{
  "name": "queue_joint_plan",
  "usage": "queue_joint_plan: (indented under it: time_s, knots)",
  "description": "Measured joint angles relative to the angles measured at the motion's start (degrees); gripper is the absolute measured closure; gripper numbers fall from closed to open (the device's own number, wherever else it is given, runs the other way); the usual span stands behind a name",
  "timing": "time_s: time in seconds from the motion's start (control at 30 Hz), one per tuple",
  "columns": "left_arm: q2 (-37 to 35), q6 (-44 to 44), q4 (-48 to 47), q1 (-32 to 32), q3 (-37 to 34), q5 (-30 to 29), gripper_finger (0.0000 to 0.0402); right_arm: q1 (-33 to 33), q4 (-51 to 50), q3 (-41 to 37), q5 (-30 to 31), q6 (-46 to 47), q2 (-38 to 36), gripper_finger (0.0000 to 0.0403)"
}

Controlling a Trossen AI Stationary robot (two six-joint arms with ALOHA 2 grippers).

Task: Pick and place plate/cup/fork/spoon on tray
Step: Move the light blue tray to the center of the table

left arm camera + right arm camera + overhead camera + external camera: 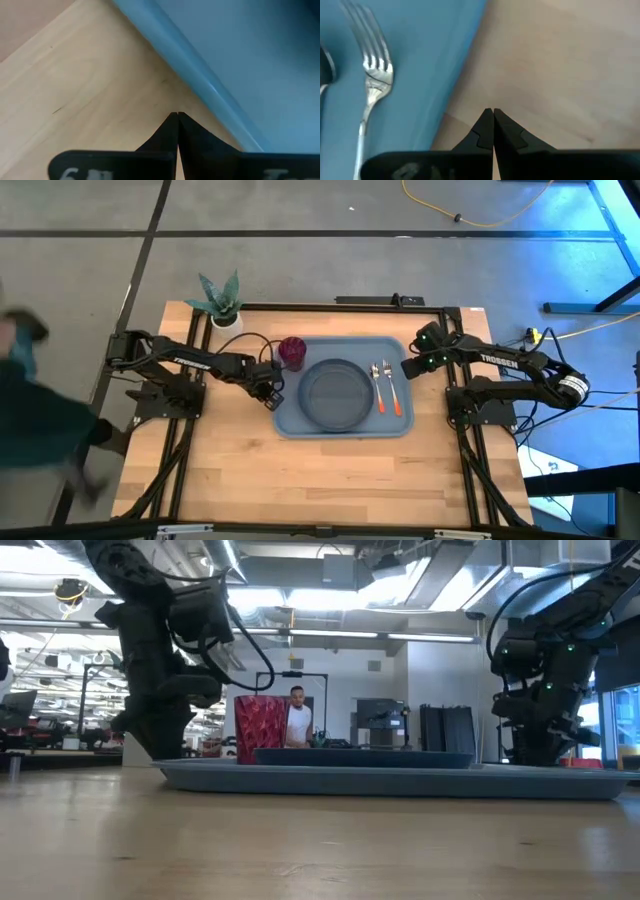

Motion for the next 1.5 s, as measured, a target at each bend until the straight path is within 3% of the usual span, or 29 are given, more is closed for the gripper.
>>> queue_joint_plan:
  time_s: [0.3, 0.63, 1.2, 1.5]
  knots:
    - [-0.11, -0.31, 2.89, 0.0, -1.19, 0.18, 0.0401, 1.26, 2.76, -1.38, -2.67, 2.56, -0.02, 0.04]
    - [-0.07, -0.31, 2.46, -0.02, -1.17, 0.02, 0.0401, 6.99, 7.06, -1.15, -3.46, 4.92, 3.79, 0.04]
    - [-0.07, 0.17, 1.03, -0.16, -1.15, -0.38, 0.0401, 13.16, 8.76, -1.17, -1.05, 10.11, 4.75, 0.04]
    - [-0.04, -2.12, 0.46, -4.92, -1.19, -2.11, 0.0401, 14.89, 8.86, -1.19, -0.85, 11.52, 4.83, 0.04]
